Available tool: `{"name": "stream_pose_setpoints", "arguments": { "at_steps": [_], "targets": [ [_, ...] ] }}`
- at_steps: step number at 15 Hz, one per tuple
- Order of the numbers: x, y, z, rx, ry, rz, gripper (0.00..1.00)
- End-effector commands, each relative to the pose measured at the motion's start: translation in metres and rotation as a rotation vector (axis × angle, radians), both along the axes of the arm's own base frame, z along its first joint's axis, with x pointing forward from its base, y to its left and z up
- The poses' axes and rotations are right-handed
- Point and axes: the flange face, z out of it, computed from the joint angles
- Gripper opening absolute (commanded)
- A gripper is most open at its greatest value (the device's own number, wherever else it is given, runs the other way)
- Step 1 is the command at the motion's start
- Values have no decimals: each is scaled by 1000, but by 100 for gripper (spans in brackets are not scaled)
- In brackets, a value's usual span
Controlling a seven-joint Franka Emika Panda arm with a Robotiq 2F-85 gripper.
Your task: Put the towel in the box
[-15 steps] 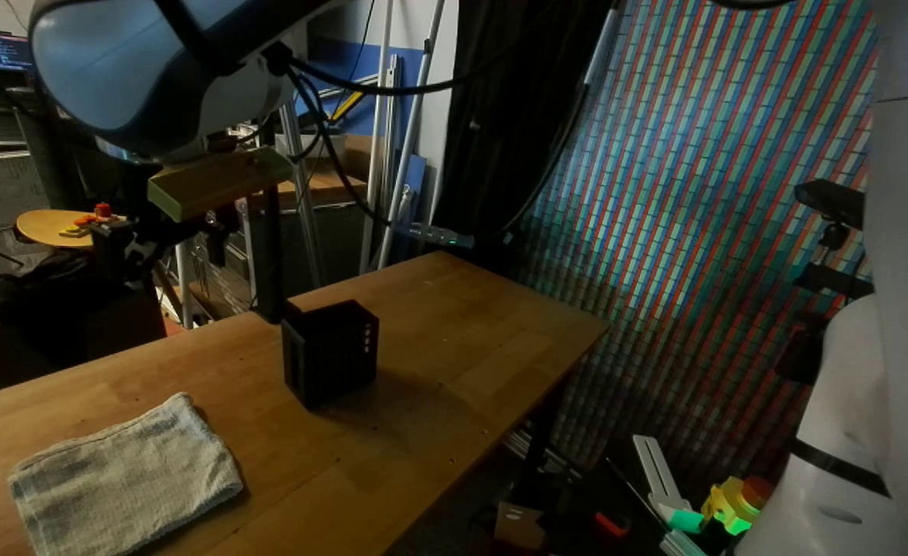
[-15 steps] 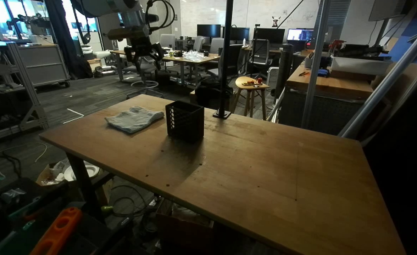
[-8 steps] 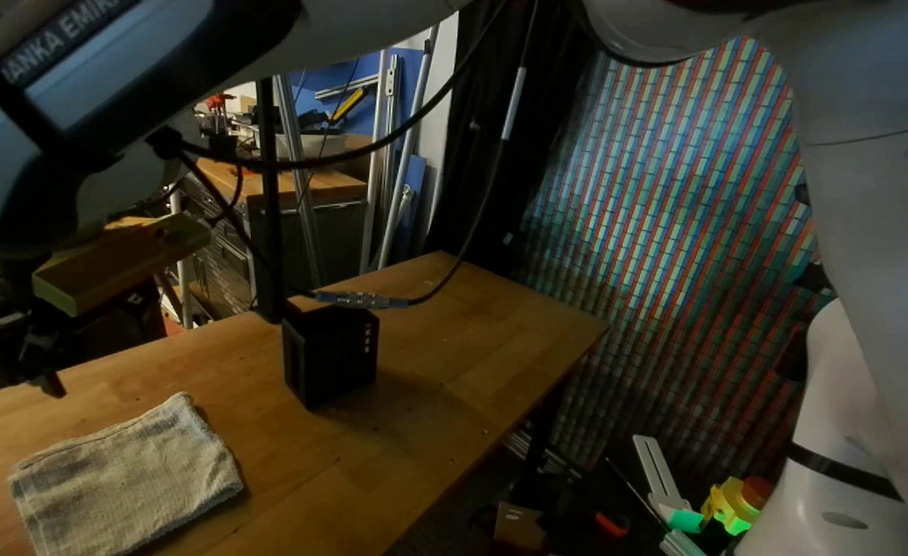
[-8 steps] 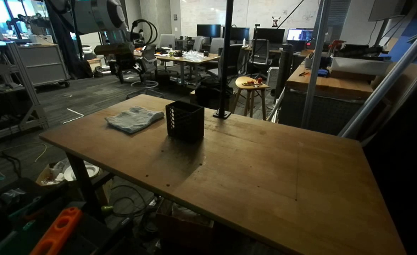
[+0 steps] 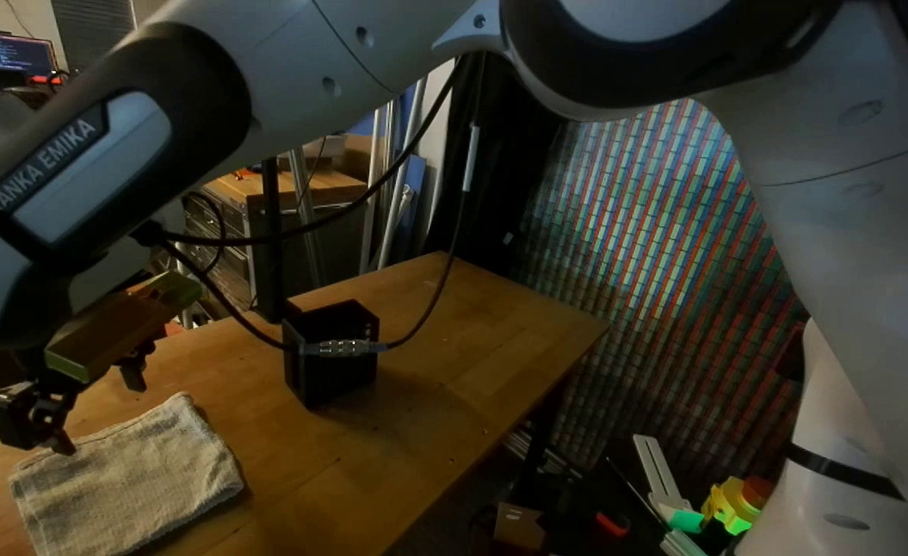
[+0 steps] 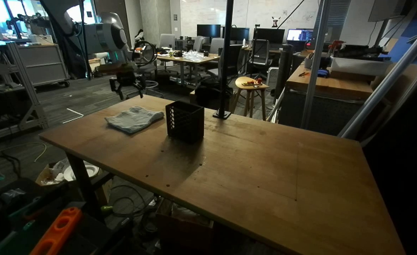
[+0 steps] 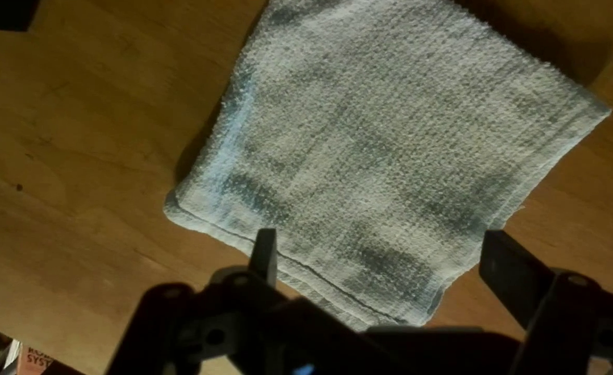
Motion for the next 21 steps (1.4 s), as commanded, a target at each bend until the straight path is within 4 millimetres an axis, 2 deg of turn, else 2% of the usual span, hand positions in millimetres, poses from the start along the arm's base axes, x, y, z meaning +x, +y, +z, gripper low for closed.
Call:
{"name": "stream_pose_setpoints", "arguments": {
  "at_steps": [1,6,15,17,18,19,21],
  "targets": [
    [25,-10,-8,4,-41,26,100],
    [40,-15,-37,51,-43,9,100],
    [31,-11,-108,103,13,16,100],
    [28,-7,-114,122,20,29,100],
    [27,-5,-116,127,23,34,96],
    [25,-3,-115,132,22,41,73],
    [23,1,-112,135,20,47,70]
  ]
}}
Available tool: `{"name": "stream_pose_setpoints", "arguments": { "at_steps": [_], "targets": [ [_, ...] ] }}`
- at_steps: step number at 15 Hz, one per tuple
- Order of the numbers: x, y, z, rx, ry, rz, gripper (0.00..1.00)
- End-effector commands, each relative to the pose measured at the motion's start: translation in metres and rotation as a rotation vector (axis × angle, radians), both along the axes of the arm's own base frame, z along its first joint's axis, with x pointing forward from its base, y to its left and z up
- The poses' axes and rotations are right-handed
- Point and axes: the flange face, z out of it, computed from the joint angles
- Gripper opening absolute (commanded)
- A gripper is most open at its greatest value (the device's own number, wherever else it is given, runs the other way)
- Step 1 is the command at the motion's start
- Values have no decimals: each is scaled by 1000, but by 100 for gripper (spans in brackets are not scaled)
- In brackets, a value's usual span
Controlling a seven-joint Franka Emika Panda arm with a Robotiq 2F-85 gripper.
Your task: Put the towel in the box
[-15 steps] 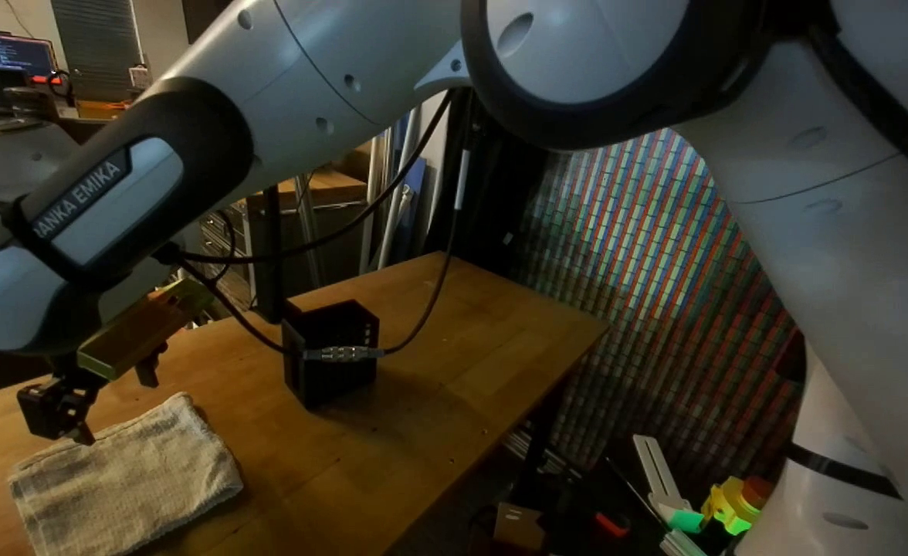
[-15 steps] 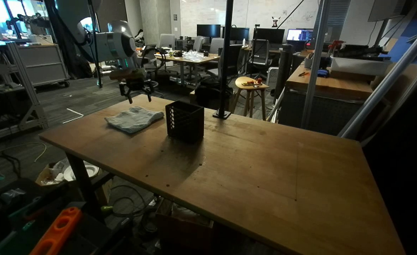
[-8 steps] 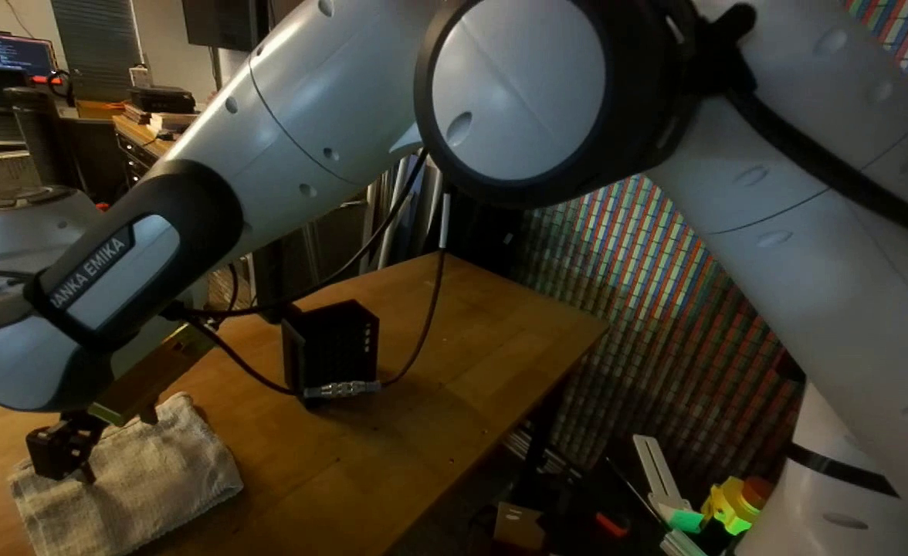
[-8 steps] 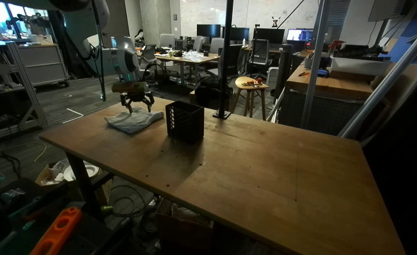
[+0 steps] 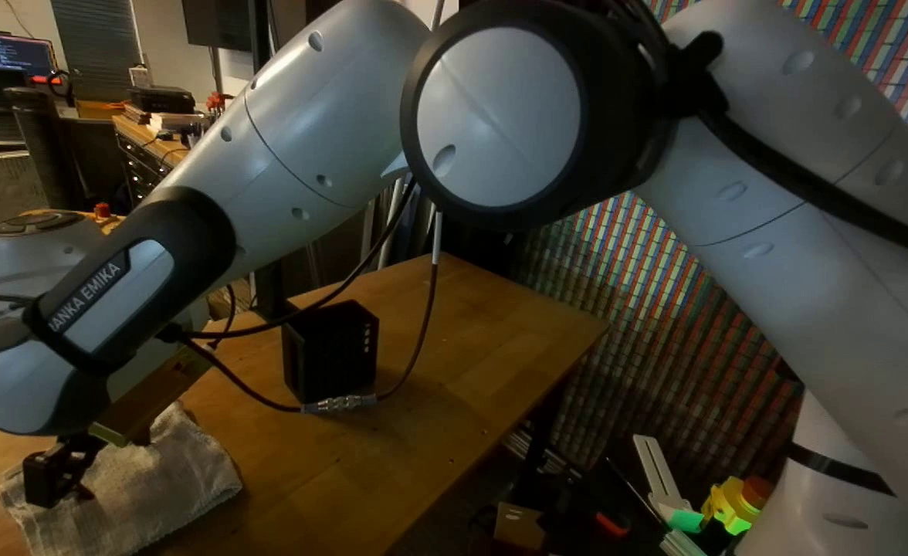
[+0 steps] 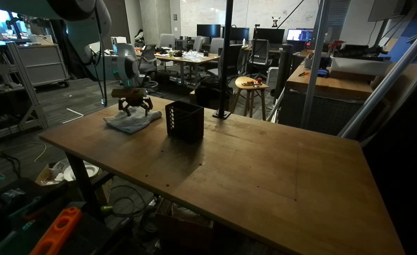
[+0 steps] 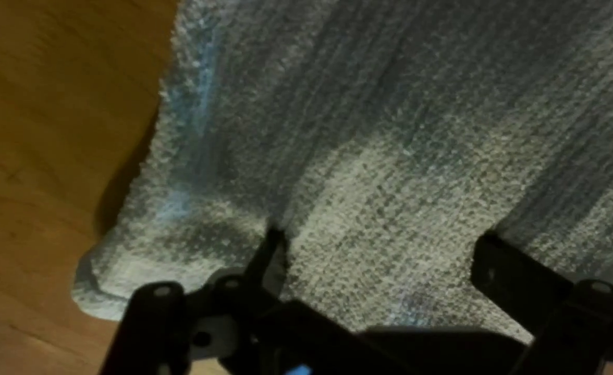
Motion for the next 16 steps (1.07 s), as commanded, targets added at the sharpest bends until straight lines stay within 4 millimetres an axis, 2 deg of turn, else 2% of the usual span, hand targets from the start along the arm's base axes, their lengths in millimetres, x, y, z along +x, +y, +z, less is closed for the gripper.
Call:
{"name": "stream_pose_setpoints", "arguments": {
  "at_steps": [1,3,9,14,16],
  "targets": [
    [-2,12,-6,44,1,24,62],
    [-5,16,-3,44,-2,30,45],
    [-16,22,4,46,-8,34,1],
    [-27,28,11,36,-6,47,2],
    [-31,26,21,24,-10,52,3]
  ]
}}
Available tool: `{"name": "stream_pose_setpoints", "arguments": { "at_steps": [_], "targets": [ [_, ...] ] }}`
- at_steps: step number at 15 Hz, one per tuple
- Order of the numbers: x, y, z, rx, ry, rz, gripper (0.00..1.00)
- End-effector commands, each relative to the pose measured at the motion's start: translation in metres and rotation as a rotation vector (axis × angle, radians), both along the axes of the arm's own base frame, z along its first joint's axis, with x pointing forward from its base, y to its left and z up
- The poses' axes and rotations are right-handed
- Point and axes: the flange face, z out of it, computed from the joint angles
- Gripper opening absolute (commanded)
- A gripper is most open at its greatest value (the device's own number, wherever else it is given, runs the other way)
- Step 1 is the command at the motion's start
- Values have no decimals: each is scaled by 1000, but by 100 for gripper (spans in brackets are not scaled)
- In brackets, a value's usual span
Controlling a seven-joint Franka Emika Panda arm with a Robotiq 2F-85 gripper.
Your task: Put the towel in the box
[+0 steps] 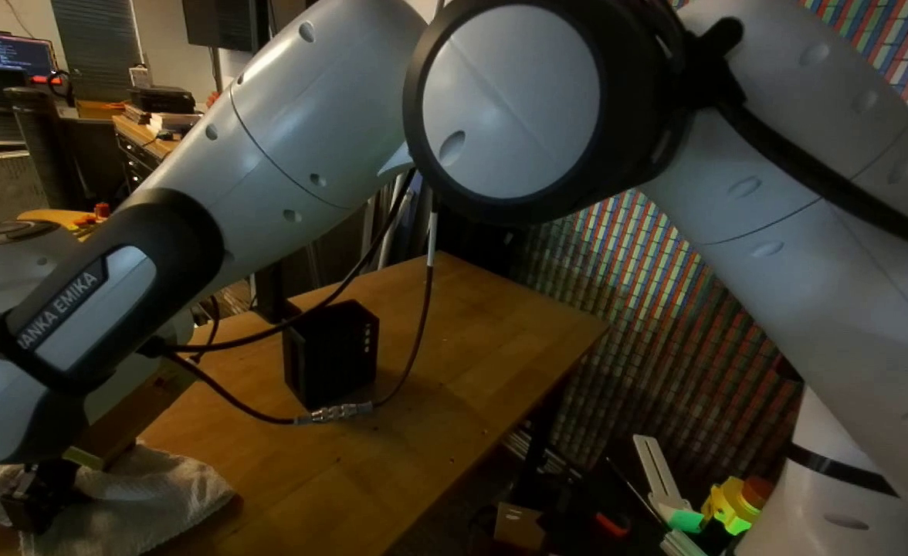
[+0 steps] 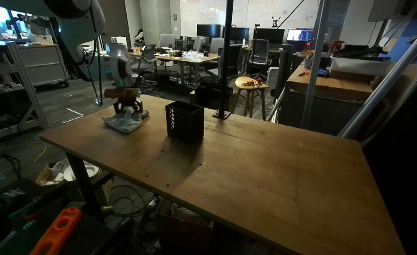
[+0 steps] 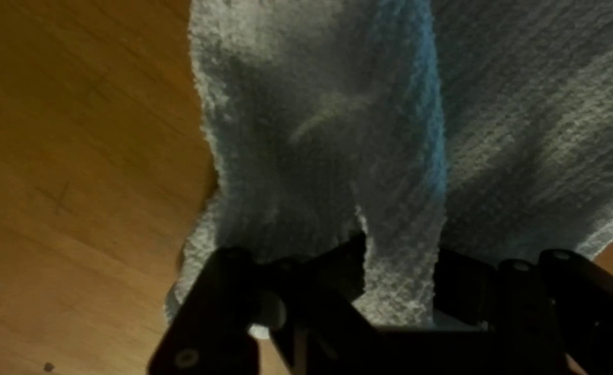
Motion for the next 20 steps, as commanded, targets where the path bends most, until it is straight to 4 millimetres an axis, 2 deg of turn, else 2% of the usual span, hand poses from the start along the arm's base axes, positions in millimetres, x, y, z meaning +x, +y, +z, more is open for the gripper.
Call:
{"name": "stream_pose_setpoints", "arguments": {
  "at_steps": [1,3,6,8,14,17,20],
  "targets": [
    [-13,-2,25,-9,-8,7,3],
    [-12,-14,41,-17,-7,-12,3],
    [-1,-49,69,-42,-22,-57,3],
    [12,-84,96,-59,-39,-99,3],
    [48,-207,173,-109,-62,-308,3],
    [57,-266,204,-119,-81,-390,3],
    [56,-315,230,-130,-120,-448,3]
  ]
}}
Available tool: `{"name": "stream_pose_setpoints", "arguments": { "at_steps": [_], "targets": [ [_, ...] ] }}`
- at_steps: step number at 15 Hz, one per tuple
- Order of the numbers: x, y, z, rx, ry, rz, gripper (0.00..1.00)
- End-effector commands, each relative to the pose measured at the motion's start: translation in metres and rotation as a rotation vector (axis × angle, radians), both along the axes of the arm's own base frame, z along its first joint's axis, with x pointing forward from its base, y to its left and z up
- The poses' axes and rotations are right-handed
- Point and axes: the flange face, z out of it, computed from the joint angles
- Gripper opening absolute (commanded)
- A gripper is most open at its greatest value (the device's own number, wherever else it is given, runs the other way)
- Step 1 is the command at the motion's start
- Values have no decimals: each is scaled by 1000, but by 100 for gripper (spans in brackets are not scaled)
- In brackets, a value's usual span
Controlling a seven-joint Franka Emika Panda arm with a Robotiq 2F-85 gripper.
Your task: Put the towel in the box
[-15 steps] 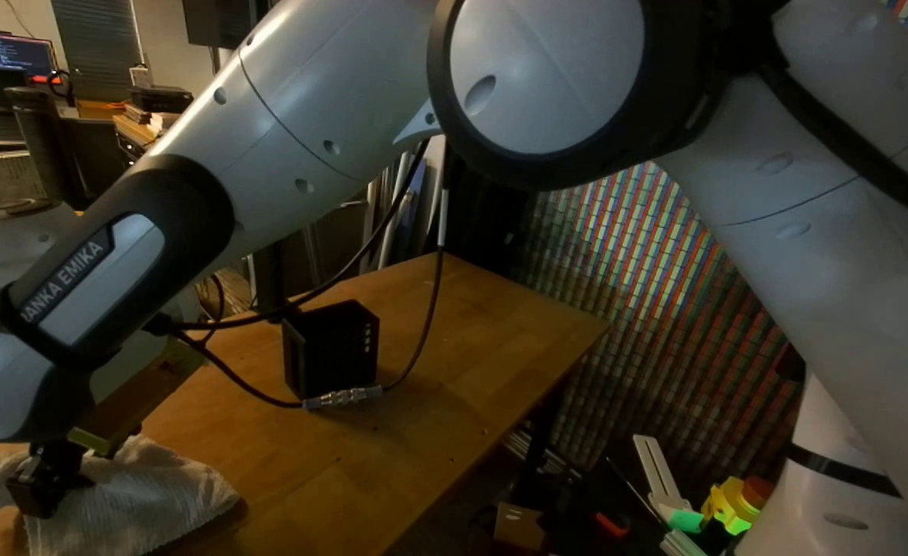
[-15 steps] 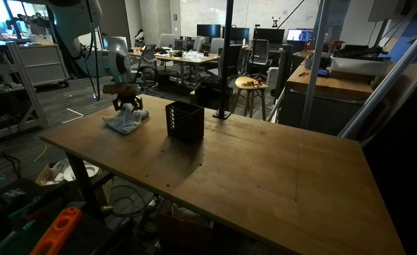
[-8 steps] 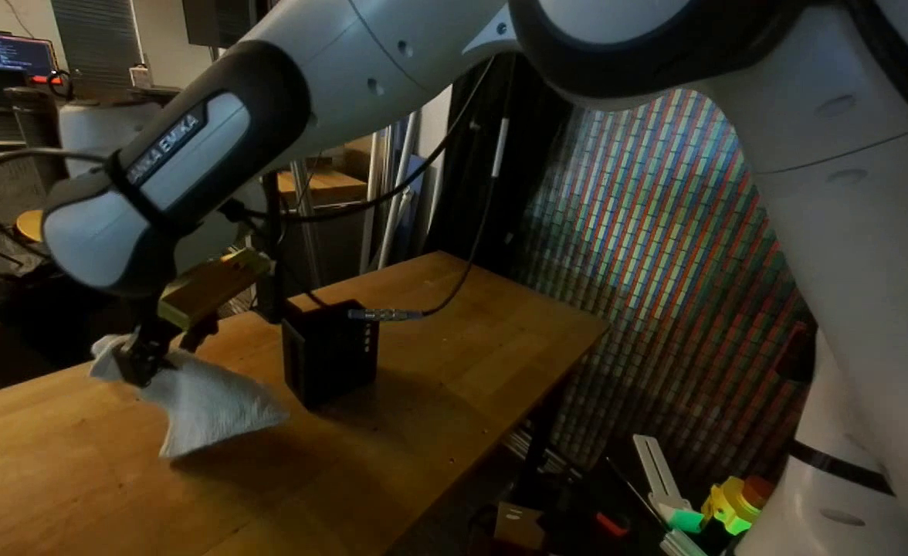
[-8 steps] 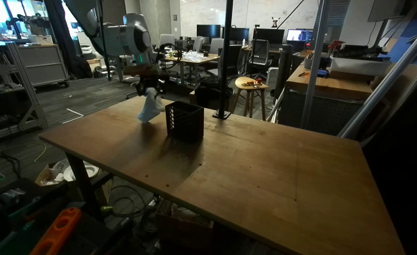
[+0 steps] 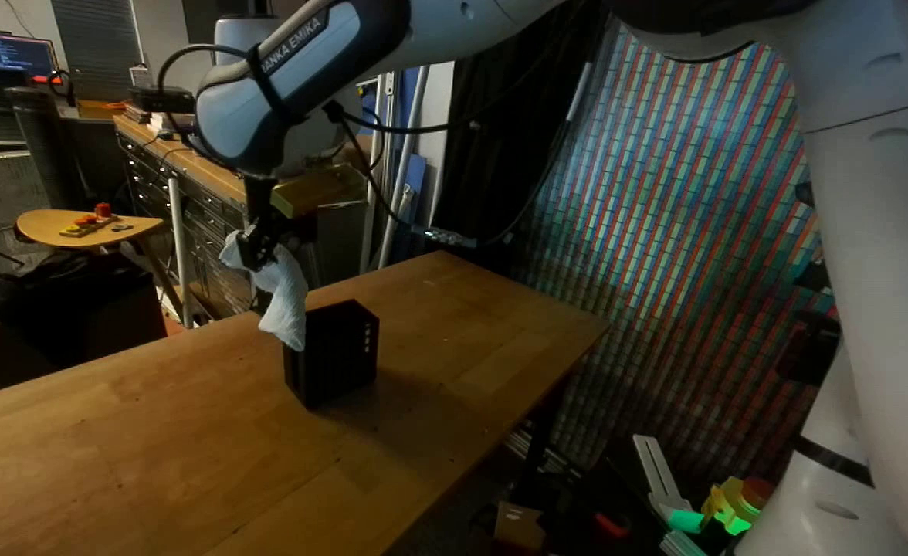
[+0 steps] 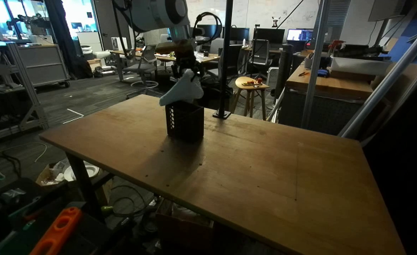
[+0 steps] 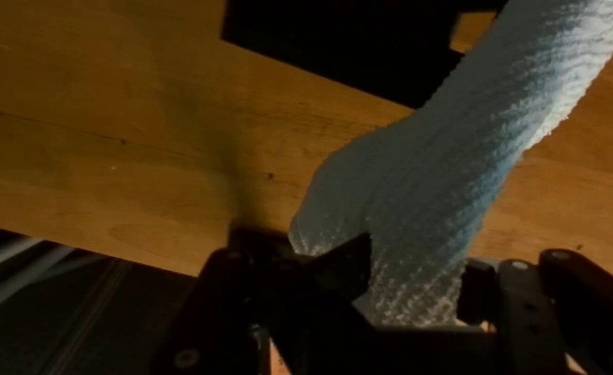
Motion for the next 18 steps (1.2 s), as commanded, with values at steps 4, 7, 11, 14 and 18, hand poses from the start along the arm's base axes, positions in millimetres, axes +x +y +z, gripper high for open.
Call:
{"name": "stream_pose_setpoints", "arguments": {
  "at_steps": [4,7,11,14,18],
  "targets": [
    [-27,-72,49,-18,-9,-64,3],
    [-42,-68,45,-8,28,-49,3],
    [-51,-47,28,-1,65,-8,3],
    [-57,-38,9,19,87,0,3],
    [-66,-35,-13,52,126,-12,3]
  ]
}}
